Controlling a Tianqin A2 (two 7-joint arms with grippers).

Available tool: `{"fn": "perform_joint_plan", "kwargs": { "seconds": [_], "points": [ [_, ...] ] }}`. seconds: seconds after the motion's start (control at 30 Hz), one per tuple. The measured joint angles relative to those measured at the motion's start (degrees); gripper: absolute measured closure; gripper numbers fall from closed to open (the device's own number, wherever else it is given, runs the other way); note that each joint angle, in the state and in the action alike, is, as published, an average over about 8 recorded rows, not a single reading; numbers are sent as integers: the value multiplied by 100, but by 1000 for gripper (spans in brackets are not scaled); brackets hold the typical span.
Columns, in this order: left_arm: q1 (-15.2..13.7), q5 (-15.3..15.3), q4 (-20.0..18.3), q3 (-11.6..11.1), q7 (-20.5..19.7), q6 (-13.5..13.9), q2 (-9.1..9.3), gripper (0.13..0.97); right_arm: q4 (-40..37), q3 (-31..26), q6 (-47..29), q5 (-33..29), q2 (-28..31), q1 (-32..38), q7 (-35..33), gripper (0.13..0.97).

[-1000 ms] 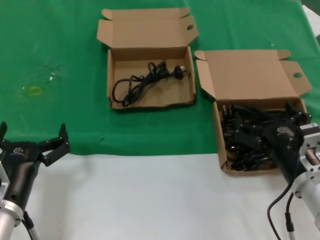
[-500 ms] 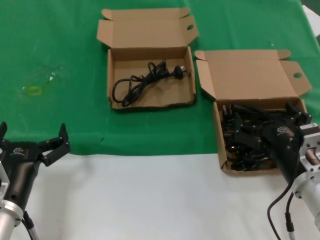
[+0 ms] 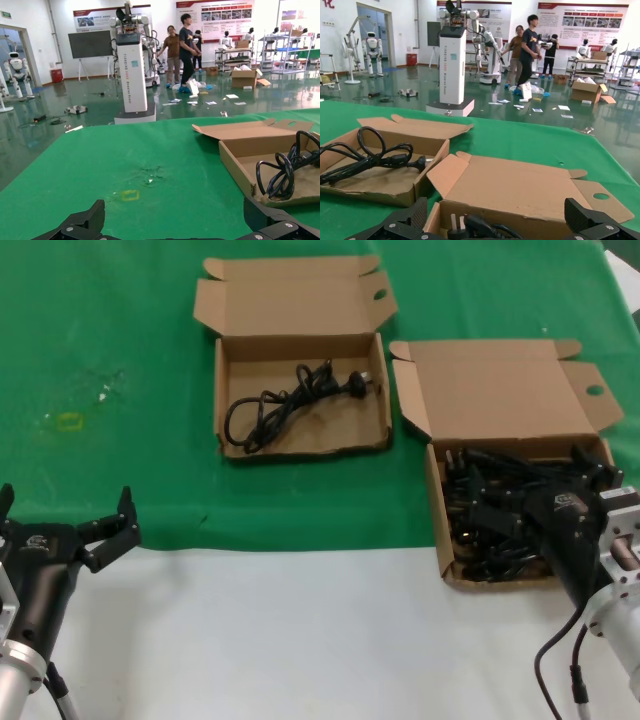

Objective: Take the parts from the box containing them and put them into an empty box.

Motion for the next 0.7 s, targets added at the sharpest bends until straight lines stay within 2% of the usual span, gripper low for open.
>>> {"fn": "perform_joint_plan", "kwargs": {
  "seconds": [0.7],
  "points": [
    [0,0,0,0,0,0,0,132,0,0,0,0,0,0,0,129]
  ]
}}
